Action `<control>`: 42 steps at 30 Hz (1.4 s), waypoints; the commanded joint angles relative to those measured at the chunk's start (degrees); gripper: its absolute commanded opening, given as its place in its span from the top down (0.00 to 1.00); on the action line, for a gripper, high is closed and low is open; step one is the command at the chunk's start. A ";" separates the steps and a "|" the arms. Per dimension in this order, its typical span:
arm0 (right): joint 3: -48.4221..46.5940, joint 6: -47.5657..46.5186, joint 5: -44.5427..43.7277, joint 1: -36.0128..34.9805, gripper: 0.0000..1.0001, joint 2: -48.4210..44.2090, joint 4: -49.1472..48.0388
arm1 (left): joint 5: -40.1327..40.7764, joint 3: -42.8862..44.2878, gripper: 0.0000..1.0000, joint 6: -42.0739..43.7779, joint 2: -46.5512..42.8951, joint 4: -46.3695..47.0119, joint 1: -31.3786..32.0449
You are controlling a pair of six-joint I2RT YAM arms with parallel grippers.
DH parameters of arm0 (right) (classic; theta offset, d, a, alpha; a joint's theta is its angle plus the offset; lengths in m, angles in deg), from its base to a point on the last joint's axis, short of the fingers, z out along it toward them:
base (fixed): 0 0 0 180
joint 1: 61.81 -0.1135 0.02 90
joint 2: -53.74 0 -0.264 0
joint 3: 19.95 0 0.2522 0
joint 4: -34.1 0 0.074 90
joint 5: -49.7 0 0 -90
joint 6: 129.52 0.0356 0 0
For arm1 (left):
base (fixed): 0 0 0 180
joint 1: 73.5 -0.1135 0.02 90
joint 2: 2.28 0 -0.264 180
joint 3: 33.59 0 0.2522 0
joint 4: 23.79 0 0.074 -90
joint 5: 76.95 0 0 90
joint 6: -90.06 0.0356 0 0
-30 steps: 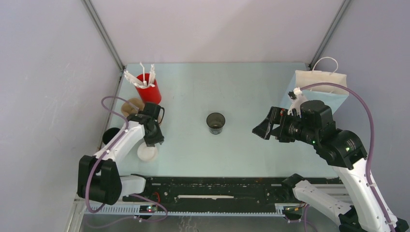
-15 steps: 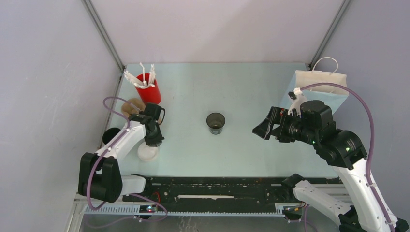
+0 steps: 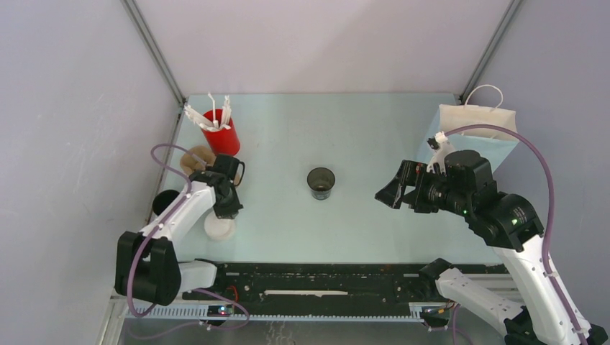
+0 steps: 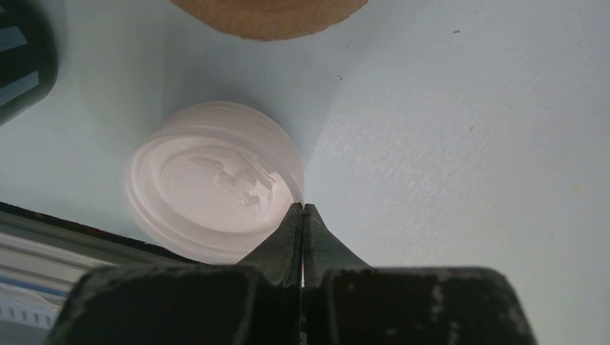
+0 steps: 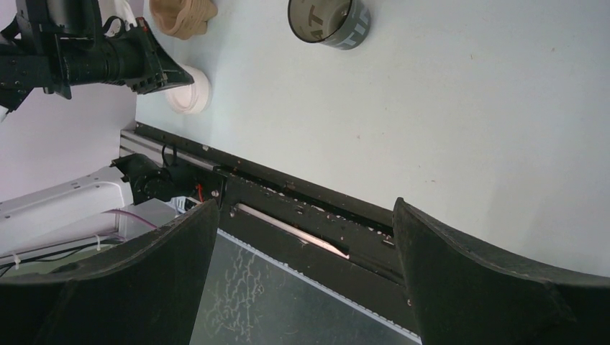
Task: Pack the takeout coffee
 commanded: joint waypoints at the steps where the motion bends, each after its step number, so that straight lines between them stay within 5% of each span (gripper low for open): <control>1: -0.02 -0.30 -0.08 -0.46 0.00 0.20 -1.82 | 1.79 3.03 1.00 0.18 -3.87 -2.97 0.19; 15: -0.08 -0.74 2.22 -0.55 0.00 2.72 -4.02 | 0.58 10.53 1.00 -2.53 -14.91 -9.97 0.19; 16: -0.06 -0.73 2.49 -0.55 0.00 2.86 -4.35 | 0.76 10.15 0.96 -1.50 -14.06 -9.83 0.15; 19: -0.07 -0.57 2.93 -0.65 0.00 3.07 -5.00 | -0.37 9.32 0.61 -0.44 -9.79 -9.19 0.15; 25: -0.06 0.09 1.98 -0.93 0.00 2.06 -4.49 | -1.87 5.29 0.42 1.12 -4.09 -3.86 0.05; 42: 0.03 0.19 -0.26 -0.94 0.00 0.51 -2.26 | -3.28 -0.40 0.55 1.56 2.25 2.04 -0.42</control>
